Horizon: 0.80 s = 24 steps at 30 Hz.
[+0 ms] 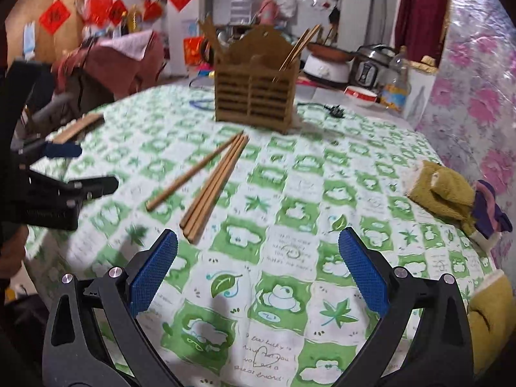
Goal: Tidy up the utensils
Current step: 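Move both open tools back down toward the loose chopsticks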
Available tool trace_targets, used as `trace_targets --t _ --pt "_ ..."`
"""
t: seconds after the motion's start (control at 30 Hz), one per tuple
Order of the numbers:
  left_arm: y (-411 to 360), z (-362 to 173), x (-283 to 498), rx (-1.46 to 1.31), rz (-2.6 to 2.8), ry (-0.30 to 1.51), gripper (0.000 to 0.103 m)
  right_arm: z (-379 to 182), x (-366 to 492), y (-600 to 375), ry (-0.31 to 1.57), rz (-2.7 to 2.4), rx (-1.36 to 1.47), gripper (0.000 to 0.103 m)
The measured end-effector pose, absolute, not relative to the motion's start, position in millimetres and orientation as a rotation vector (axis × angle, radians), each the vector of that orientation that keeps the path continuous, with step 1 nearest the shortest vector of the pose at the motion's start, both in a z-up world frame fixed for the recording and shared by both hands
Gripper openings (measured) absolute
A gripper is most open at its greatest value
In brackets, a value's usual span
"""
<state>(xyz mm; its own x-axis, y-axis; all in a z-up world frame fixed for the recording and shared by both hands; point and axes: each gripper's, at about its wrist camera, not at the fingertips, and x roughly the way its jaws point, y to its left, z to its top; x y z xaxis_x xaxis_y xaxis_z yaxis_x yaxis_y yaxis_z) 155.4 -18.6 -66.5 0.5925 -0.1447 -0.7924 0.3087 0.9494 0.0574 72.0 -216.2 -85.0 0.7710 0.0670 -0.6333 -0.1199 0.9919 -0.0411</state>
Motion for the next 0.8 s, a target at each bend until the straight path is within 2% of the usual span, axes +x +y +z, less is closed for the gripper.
trace_targets --t 0.8 --pt "-29.5 -89.8 173.7 0.201 -0.410 0.989 0.097 -110.5 129.4 -195.5 0.890 0.165 -0.241 0.096"
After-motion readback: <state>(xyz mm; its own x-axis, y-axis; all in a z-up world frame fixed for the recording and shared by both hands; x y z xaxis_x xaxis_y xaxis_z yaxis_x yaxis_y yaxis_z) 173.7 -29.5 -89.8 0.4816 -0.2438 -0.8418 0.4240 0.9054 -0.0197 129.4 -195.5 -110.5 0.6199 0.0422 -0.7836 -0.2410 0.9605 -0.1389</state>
